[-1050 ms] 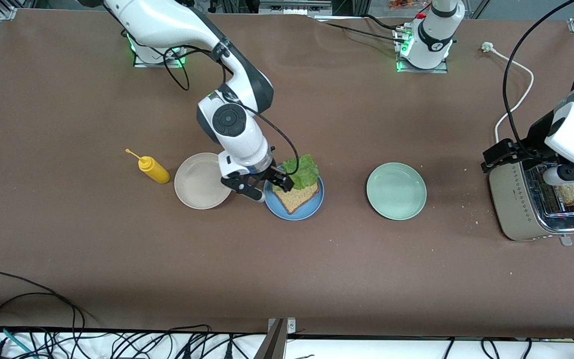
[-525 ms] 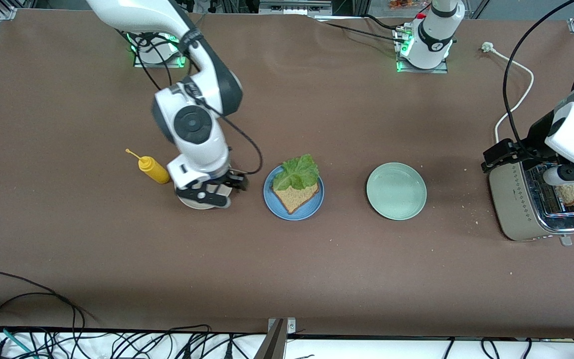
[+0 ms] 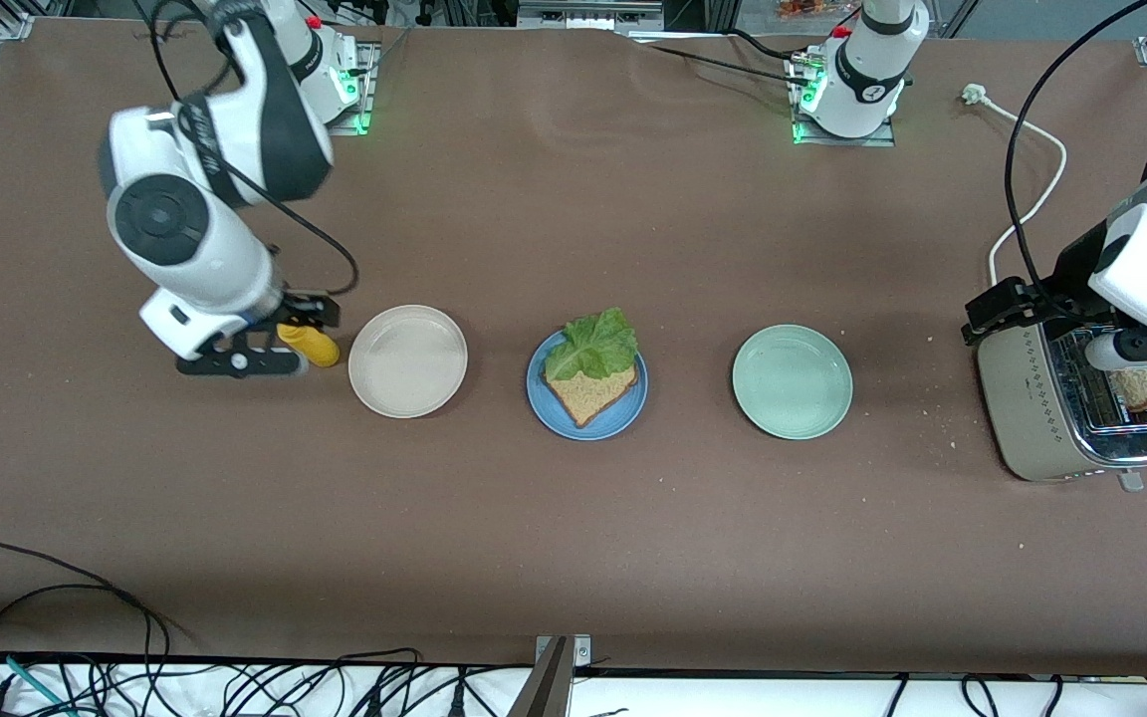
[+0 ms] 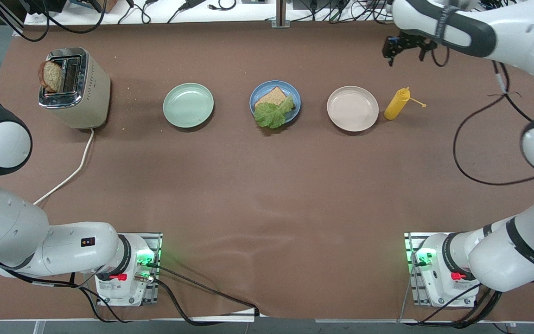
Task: Make sandwich in blue plate with both arms
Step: 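Move the right gripper back beside the yellow mustard bottle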
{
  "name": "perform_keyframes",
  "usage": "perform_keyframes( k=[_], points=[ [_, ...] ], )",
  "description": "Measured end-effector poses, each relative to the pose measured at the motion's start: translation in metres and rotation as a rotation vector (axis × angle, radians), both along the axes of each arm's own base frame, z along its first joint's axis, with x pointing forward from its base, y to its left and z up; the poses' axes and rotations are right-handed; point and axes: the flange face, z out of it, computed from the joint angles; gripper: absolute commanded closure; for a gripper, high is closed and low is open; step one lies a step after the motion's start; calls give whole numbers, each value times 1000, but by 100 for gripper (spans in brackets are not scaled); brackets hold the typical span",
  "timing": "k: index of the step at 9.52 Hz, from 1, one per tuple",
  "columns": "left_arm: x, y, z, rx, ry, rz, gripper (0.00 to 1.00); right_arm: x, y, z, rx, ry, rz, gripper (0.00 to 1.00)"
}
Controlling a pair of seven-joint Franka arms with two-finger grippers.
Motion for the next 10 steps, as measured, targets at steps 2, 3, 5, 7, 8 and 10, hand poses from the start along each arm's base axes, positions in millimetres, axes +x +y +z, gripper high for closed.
perform_keyframes(
  k=[2,3,5,7,8,10],
  points=[
    [0,1,0,0,0,1,0,-40,-61,-28,59,-28,28,0],
    [0,1,0,0,0,2,0,-64,-77,-58,84,-43,28,0],
    [0,2,0,0,0,3,0,-103,-83,-116,117,-96,44,0],
    [0,2,0,1,0,4,0,-126,-85,-146,126,-107,52,0],
    [0,3,0,1,0,5,0,-129,-86,-147,126,-95,58,0],
    [0,4,0,1,0,7,0,-123,-85,-119,133,-83,60,0]
  ],
)
